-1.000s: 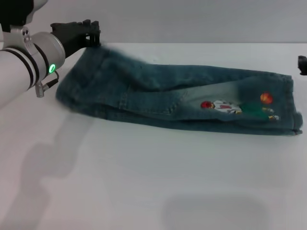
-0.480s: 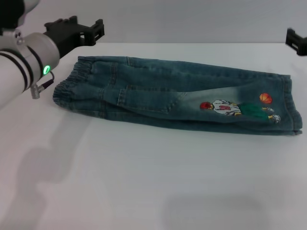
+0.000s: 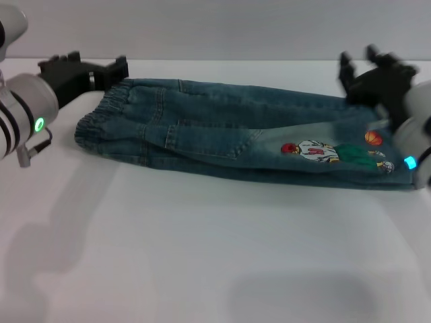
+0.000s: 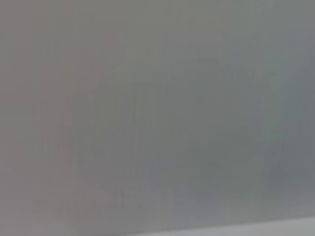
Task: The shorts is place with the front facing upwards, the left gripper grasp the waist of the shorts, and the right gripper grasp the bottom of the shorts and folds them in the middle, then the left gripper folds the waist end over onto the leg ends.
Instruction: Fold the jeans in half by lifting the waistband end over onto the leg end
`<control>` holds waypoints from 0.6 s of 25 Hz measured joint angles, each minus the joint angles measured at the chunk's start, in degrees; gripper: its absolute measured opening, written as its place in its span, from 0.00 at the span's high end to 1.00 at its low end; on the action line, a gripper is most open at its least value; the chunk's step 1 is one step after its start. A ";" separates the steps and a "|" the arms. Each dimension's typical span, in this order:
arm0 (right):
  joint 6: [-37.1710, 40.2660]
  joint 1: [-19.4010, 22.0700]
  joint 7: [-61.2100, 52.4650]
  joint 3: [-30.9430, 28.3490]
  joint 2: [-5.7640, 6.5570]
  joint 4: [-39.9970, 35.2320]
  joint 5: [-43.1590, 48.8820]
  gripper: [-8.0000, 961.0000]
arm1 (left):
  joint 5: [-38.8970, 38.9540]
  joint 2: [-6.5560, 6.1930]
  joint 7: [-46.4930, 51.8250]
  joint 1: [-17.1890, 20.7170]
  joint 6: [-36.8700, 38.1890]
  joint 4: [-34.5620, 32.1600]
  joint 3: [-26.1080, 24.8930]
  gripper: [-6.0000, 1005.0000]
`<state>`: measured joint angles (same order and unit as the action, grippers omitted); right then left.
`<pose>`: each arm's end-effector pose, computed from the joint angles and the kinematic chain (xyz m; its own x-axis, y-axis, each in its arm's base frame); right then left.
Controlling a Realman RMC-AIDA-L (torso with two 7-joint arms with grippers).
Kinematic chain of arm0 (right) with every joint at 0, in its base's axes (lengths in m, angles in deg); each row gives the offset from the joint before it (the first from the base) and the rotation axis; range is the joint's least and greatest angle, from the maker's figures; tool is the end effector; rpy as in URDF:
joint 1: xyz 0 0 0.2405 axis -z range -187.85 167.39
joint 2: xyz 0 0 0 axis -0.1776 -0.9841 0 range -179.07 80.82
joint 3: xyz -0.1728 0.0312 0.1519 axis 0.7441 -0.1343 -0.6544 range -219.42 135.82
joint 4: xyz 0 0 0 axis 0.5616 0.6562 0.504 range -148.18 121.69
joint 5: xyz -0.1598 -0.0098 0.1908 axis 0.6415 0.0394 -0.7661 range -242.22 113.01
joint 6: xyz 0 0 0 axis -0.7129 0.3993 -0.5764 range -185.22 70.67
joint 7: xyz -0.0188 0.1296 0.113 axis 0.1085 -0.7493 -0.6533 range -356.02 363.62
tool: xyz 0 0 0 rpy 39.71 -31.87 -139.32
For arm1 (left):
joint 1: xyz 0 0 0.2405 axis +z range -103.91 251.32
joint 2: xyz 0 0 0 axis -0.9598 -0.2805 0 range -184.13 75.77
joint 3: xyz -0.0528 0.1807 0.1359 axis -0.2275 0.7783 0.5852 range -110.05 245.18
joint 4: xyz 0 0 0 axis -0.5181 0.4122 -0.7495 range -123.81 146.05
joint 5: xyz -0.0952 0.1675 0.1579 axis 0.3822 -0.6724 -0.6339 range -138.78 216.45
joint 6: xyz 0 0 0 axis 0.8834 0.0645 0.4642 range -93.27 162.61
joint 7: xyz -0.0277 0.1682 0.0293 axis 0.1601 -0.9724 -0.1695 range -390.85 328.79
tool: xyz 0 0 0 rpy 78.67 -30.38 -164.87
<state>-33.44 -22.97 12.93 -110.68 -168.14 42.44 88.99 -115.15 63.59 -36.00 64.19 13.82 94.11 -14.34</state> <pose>0.2213 0.4170 -0.0501 0.7800 -0.0785 -0.6208 -0.6158 -0.2725 -0.7393 -0.1910 0.4307 0.0098 0.6820 0.3933 0.6166 0.7236 -0.2405 -0.6470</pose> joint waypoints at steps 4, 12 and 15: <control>3.32 -2.89 0.28 5.83 0.05 -4.38 -0.30 0.46 | 0.00 -0.01 -0.16 -0.20 -5.43 0.35 -0.60 0.15; 8.66 -4.62 0.24 12.82 -0.33 -8.48 -0.51 0.94 | 0.01 0.01 -0.26 -1.96 -12.10 -0.06 -3.03 0.15; 8.75 -4.49 0.17 13.12 -0.38 -9.18 -0.67 0.97 | 0.00 -0.02 -0.34 -2.57 -13.83 -0.75 -4.07 0.15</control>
<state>-24.69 -27.46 13.11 -97.56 -168.52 33.26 88.32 -115.15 63.57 -36.34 61.62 -0.01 93.36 -18.42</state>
